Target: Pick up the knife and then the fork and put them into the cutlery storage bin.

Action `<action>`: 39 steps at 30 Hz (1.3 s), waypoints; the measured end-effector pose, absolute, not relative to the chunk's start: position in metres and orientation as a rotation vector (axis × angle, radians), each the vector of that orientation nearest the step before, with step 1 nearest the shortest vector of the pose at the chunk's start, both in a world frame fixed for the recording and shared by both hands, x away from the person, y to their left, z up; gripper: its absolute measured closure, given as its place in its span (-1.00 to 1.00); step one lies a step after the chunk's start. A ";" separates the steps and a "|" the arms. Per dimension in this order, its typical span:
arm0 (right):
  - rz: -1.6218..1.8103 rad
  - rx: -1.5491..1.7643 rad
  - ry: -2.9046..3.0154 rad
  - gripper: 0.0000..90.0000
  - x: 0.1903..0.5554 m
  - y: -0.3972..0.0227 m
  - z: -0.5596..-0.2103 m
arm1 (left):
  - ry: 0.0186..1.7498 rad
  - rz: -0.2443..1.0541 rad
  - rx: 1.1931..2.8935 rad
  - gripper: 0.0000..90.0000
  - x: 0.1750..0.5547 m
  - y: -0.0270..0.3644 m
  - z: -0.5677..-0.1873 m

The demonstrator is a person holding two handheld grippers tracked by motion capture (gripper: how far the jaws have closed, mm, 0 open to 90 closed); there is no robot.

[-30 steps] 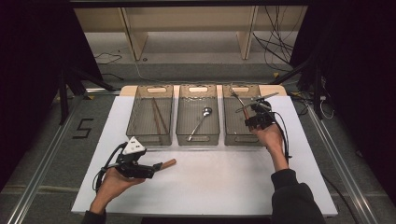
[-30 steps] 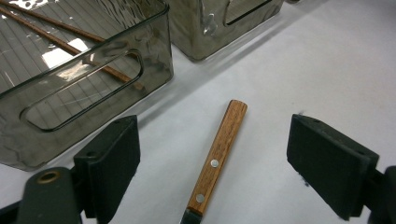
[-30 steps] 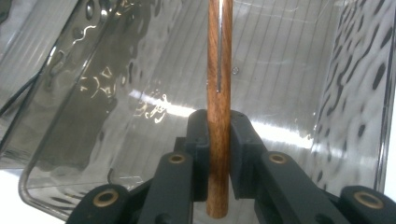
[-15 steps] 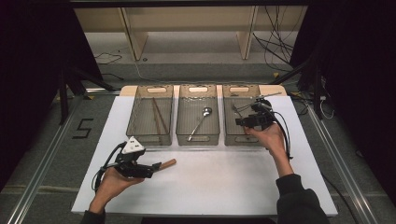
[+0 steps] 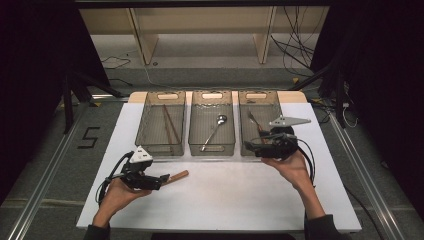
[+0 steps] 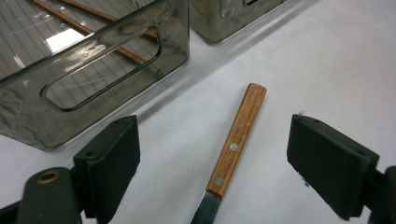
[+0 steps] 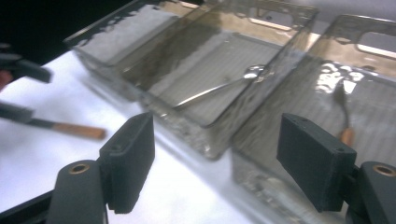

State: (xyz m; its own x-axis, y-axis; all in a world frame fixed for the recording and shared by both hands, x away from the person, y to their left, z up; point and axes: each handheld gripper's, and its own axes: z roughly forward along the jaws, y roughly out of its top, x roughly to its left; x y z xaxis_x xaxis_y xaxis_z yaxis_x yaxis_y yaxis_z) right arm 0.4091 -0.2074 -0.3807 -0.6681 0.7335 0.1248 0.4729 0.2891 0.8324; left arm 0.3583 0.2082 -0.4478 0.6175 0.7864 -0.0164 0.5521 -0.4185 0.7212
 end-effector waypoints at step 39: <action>1.393 0.978 2.407 -0.44 0.331 -0.209 -0.436 | 0.997 0.230 2.549 -0.16 0.374 0.194 -0.460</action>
State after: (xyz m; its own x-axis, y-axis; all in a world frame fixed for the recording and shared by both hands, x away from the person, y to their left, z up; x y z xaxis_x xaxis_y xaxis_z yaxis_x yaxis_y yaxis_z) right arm 0.3314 -0.2089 -0.4357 -0.7632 0.6277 0.1534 0.4456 0.3394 0.8284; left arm 0.3736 0.1938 -0.4598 0.7333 0.6798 0.0098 0.6153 -0.6697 0.4158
